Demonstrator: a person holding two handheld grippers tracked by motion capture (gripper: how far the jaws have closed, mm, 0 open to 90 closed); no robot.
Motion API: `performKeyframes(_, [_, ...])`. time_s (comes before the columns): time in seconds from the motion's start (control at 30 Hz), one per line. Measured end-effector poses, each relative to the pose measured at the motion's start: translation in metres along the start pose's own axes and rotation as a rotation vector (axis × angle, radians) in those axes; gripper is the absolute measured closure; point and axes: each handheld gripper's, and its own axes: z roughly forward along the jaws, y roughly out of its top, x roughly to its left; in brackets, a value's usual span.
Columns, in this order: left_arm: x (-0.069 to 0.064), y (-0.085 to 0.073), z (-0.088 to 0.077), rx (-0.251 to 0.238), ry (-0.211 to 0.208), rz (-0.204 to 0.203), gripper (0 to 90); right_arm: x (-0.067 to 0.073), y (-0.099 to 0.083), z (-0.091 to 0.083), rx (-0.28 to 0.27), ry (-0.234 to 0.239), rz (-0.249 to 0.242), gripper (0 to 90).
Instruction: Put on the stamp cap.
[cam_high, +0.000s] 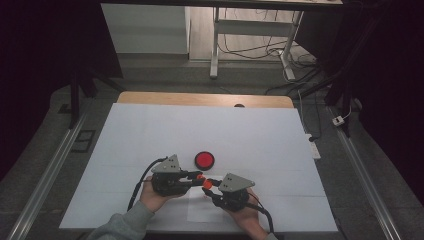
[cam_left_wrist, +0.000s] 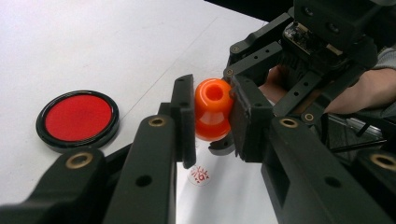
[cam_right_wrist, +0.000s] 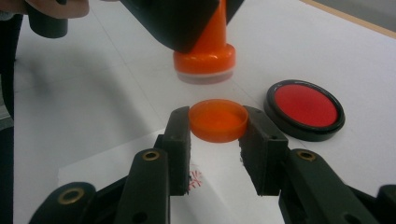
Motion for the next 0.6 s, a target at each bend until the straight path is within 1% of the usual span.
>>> performKeyframes(0.1, [0.0003,-0.0002,0.0001,0.001,0.0,0.0,72.2,0.001,0.0015,0.0004,0.014,-0.006,-0.008,63.2])
performKeyframes(0.13, [0.0004,-0.0002,0.0002,0.002,0.0,0.0,72.1,0.0014,0.0014,0.0017,-0.003,0.005,-0.001,63.1])
performKeyframes(0.17, [0.0003,-0.0003,0.0002,0.002,0.001,0.0,72.2,0.0019,0.002,0.0014,0.007,0.005,-0.003,63.1])
performKeyframes(0.23, [0.0002,-0.0004,0.0005,0.003,0.0,0.0,72.1,0.0023,0.0021,0.0022,-0.001,0.004,-0.003,63.1])
performKeyframes(0.3, [0.0001,-0.0005,0.0008,0.004,-0.001,-0.001,72.1,0.0021,0.0024,0.002,0.006,0.001,-0.009,63.1])
performKeyframes(0.6, [-0.0005,-0.0018,0.0038,0.014,-0.006,0.0,72.2,0.0028,0.0038,0.0022,-0.008,0.002,-0.009,63.1])
